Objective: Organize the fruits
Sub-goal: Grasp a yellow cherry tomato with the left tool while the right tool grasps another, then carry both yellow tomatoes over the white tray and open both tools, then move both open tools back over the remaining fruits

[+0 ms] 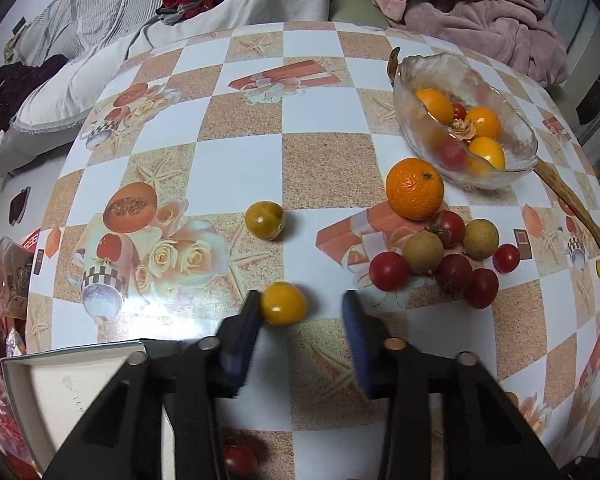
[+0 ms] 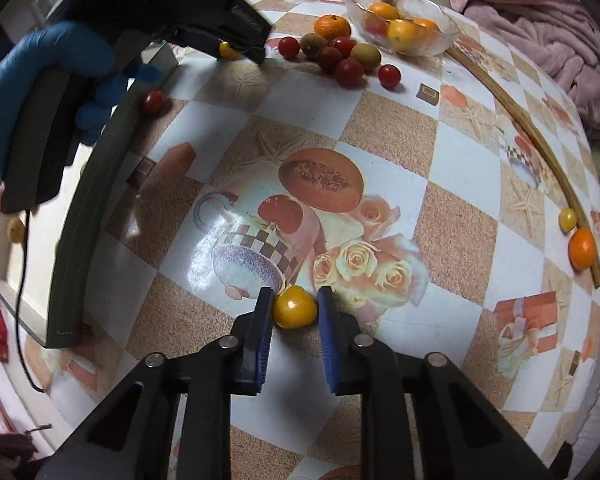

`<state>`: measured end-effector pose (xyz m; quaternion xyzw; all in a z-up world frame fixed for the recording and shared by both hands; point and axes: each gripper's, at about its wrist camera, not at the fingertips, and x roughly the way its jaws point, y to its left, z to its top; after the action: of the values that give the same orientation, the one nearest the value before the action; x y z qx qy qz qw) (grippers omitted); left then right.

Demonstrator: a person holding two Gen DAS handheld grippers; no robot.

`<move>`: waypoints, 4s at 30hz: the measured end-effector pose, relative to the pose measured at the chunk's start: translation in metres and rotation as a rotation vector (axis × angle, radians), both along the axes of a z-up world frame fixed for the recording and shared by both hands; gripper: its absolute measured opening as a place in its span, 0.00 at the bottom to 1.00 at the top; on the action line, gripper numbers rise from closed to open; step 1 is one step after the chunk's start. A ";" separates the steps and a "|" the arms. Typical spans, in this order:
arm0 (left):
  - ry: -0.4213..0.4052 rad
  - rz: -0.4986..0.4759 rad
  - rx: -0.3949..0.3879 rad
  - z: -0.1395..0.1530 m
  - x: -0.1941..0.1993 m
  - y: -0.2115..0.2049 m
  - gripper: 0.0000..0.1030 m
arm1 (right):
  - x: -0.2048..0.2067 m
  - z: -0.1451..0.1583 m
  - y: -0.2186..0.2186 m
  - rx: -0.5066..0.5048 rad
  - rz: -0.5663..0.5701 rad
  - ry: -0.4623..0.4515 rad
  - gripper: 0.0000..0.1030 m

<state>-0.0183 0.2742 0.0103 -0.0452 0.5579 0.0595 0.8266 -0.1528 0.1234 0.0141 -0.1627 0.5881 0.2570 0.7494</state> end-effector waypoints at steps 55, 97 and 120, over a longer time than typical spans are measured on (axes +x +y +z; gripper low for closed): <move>-0.068 0.163 -0.087 0.062 -0.149 0.104 0.22 | 0.030 0.049 0.070 0.271 -0.082 0.159 0.23; 0.026 0.168 0.072 0.018 -0.143 0.153 0.81 | -0.055 0.026 0.178 0.198 0.317 0.161 0.82; -0.049 0.067 0.021 0.066 -0.041 0.036 0.81 | 0.114 0.032 -0.017 0.149 -0.240 0.038 0.84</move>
<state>-0.0594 0.3106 0.0765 -0.0566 0.5350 0.0920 0.8379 -0.0393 0.1060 0.0458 -0.0301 0.5966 0.2115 0.7736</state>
